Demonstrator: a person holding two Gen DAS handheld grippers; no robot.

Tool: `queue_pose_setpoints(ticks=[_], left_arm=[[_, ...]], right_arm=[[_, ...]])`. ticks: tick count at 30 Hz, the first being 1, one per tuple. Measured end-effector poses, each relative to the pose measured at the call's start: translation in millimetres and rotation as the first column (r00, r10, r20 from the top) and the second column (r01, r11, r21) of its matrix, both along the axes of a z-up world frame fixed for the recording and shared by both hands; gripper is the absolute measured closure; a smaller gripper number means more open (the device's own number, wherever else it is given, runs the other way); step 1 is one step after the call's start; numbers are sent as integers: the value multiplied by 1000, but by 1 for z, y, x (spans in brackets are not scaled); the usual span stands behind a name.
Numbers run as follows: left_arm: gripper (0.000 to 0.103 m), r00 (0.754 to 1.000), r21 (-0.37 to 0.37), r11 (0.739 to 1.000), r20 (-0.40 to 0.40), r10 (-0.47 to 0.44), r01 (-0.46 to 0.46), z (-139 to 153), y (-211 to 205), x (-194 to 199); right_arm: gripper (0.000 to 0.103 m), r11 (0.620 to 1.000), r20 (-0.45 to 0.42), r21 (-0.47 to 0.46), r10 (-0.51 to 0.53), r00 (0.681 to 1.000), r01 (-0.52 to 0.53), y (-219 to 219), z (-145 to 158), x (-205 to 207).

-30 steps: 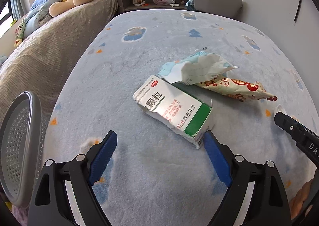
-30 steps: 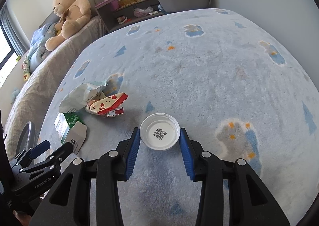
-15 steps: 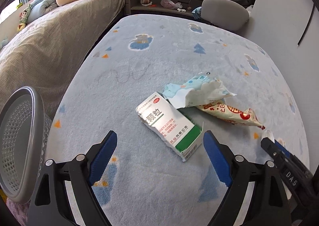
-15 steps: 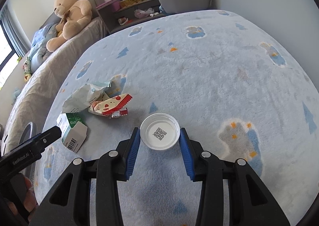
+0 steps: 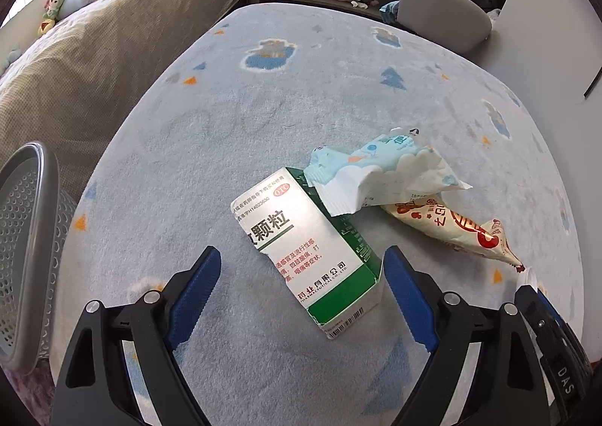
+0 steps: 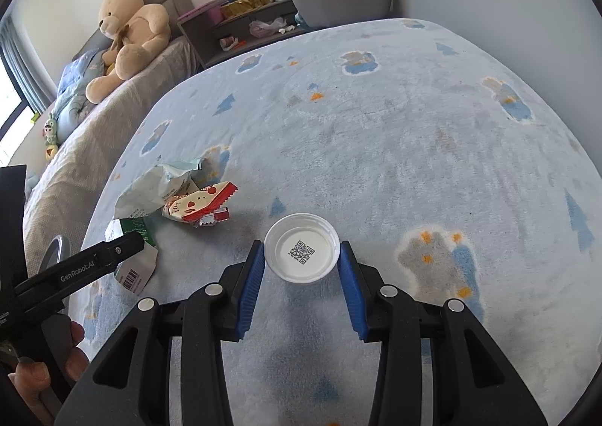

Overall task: Collect trash
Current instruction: 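Grasp the white-and-green medicine box with the left tool while the right tool holds the cap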

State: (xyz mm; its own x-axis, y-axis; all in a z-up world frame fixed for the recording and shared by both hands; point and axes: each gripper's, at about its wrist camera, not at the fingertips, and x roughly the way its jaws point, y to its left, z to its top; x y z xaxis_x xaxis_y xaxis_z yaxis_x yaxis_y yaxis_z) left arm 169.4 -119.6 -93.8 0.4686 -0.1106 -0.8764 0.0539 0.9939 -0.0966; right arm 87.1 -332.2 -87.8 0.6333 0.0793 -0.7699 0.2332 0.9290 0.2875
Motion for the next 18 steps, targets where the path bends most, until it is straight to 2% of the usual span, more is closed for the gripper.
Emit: queue_pose_setpoints(ticks=[7, 18], left_arm=[[19, 1000, -12, 1000, 4, 8, -8, 6, 21, -12], [19, 1000, -38, 999, -26, -9, 8, -9, 10, -1]], right_arm=[[63, 1000, 8, 2, 0, 1000, 0, 1, 3, -2], [63, 1000, 5, -1, 7, 1000, -7, 6, 4, -5]])
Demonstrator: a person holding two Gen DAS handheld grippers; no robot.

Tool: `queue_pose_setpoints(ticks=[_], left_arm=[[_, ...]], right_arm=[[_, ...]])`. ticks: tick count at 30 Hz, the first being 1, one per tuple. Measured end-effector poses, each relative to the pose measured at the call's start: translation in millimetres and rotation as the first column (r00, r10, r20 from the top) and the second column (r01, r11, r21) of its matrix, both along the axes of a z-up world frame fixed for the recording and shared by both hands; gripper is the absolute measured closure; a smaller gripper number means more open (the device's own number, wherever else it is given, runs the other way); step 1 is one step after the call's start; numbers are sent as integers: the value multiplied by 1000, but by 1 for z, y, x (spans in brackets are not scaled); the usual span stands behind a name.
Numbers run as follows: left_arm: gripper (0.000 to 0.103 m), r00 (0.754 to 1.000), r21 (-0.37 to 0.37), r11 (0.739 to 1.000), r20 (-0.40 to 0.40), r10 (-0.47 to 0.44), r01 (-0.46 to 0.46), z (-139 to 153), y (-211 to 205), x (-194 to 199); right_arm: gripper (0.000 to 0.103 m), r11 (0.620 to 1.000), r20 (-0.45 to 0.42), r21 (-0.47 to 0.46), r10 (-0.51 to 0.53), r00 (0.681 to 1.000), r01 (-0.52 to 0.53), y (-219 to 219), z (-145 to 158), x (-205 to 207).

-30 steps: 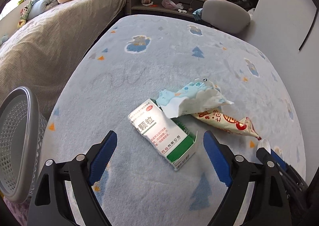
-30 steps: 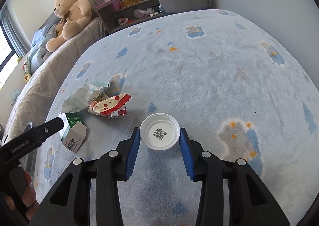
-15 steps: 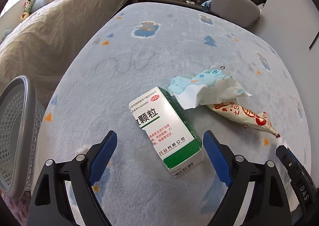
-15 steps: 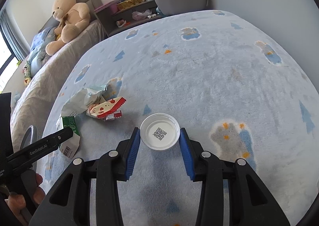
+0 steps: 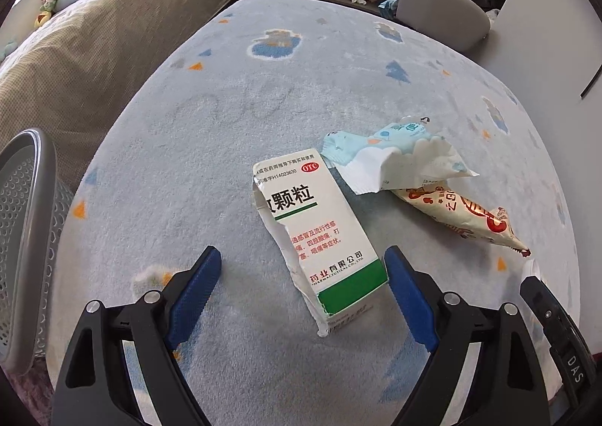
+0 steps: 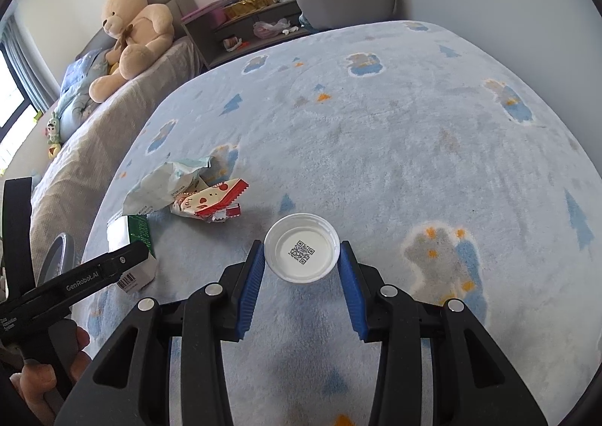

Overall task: Collect trash
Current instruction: 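Grasp the white-and-green medicine box with the left tool while the right tool holds the cap, then carry the medicine box and white cap over the basket with both tools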

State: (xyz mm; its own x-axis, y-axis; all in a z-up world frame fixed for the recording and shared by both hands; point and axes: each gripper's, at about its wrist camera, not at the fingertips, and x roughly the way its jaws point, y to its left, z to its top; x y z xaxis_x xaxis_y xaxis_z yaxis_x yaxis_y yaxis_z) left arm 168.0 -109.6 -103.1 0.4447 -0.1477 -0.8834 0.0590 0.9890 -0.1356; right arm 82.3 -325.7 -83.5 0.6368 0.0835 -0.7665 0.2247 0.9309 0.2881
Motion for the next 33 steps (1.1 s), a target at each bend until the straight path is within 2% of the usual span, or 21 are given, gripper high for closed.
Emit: queue_pose_setpoints(ticks=[3, 6, 10, 12, 23, 33], left_arm=[[19, 1000, 13, 1000, 2, -2, 2, -2, -2, 2], [26, 1000, 14, 1000, 10, -3, 2, -2, -1, 2], [53, 1000, 12, 1000, 18, -20, 19, 1, 1, 1], [60, 1000, 5, 1000, 16, -25, 24, 3, 3, -1], [61, 997, 19, 999, 61, -48, 47, 18, 32, -32], [61, 992, 39, 999, 123, -37, 32, 37, 89, -71]], right_arm=[[63, 1000, -3, 1, -2, 1000, 2, 0, -1, -1], [63, 1000, -5, 3, -1, 1000, 2, 0, -3, 0], [63, 1000, -3, 4, 2, 1000, -2, 2, -2, -1], [63, 1000, -2, 2, 5, 1000, -5, 3, -1, -2], [63, 998, -7, -14, 59, 998, -59, 35, 11, -16], [63, 987, 11, -44, 157, 988, -156, 91, 32, -20]])
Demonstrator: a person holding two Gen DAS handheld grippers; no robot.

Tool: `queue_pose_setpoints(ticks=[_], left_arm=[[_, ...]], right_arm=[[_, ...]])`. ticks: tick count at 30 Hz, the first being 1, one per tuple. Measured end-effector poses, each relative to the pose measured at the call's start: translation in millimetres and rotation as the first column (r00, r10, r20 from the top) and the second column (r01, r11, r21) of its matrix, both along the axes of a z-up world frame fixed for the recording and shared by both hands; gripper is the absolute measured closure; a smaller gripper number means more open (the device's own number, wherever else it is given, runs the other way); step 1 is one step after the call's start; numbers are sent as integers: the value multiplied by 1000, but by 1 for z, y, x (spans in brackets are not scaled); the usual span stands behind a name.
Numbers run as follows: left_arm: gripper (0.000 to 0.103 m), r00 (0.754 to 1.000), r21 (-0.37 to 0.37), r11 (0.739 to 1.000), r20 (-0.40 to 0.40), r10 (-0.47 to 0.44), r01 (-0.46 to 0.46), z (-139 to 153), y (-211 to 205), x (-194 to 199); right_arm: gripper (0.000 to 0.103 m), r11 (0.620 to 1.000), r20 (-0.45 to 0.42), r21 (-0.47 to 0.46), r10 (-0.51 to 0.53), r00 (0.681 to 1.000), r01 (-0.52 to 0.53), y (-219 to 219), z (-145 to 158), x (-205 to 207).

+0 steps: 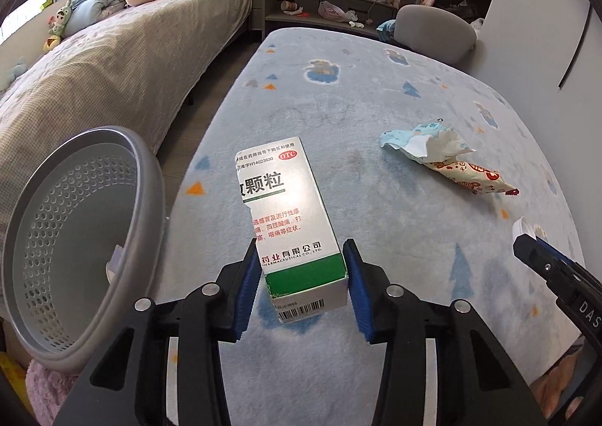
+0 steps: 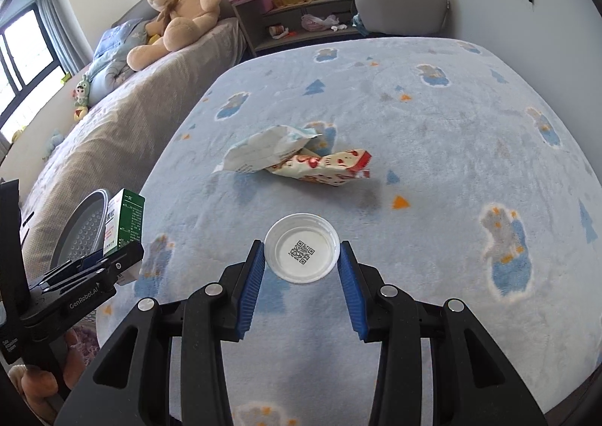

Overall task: Collect trash
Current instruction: 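Carry the medicine box and white cap over the basket with both tools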

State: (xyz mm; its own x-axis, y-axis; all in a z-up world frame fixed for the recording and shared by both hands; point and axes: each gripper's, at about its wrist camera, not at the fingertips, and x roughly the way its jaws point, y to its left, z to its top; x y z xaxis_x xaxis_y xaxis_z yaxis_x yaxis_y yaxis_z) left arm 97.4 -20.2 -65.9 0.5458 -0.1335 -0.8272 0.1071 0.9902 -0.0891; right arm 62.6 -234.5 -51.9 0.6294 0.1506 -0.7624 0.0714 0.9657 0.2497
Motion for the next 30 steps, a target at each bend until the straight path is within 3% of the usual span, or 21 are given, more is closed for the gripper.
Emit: queue_pose_setpoints(ticks=[16, 30], left_arm=[[61, 991, -22, 993, 67, 116, -114, 16, 106, -19], [61, 969, -9, 970, 35, 245, -245, 5, 201, -14]], right_arm=[[63, 981, 5, -30, 193, 981, -192, 121, 15, 20], [63, 934, -4, -28, 357, 934, -357, 222, 14, 50]])
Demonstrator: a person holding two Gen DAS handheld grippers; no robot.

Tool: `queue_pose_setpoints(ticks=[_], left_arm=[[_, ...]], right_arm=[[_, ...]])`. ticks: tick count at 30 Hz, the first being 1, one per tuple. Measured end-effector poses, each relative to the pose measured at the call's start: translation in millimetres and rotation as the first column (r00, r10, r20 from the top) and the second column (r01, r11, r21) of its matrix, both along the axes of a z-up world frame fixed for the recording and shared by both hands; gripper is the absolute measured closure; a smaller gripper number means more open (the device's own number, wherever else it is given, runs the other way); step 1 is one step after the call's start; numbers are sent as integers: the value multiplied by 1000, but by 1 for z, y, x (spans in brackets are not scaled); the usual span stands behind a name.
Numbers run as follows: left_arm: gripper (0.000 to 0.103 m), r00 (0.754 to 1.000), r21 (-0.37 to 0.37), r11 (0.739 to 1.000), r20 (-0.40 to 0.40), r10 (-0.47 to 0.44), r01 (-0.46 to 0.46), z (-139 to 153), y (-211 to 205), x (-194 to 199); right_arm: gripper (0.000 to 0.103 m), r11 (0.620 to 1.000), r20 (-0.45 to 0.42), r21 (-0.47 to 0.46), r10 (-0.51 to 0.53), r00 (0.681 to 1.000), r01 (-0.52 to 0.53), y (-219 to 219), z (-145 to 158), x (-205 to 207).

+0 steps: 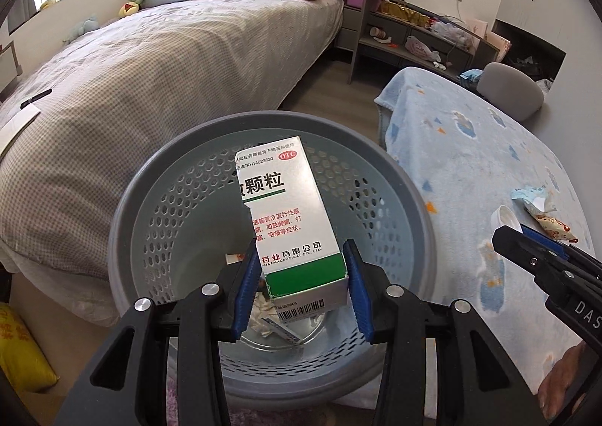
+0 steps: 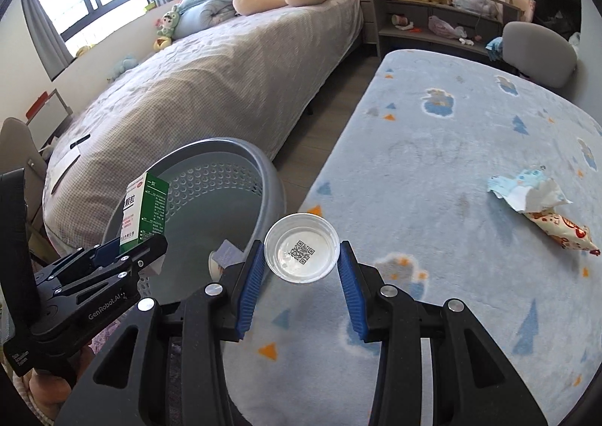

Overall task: Collect trash
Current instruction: 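Carry the medicine box and white cap over the basket with both tools, then open both tools to drop the medicine box and white cap into the basket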

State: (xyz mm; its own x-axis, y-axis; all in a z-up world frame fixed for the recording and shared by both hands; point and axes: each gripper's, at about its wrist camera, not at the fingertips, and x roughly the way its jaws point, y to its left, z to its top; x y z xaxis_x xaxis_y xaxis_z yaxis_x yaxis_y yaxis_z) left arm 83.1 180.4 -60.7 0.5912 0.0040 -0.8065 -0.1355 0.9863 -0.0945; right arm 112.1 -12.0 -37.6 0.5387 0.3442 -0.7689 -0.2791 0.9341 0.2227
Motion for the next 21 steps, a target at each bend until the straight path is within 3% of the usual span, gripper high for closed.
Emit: queue_pose_setpoints(ticks=[10, 21], left_arm=[[61, 999, 6, 999, -27, 34, -34, -9, 36, 9], [61, 999, 13, 1000, -39, 27, -27, -14, 40, 11]], right_arm=[[63, 994, 1, 9, 108, 994, -108, 54, -2, 14], [63, 988, -16, -5, 151, 988, -152, 73, -9, 19]])
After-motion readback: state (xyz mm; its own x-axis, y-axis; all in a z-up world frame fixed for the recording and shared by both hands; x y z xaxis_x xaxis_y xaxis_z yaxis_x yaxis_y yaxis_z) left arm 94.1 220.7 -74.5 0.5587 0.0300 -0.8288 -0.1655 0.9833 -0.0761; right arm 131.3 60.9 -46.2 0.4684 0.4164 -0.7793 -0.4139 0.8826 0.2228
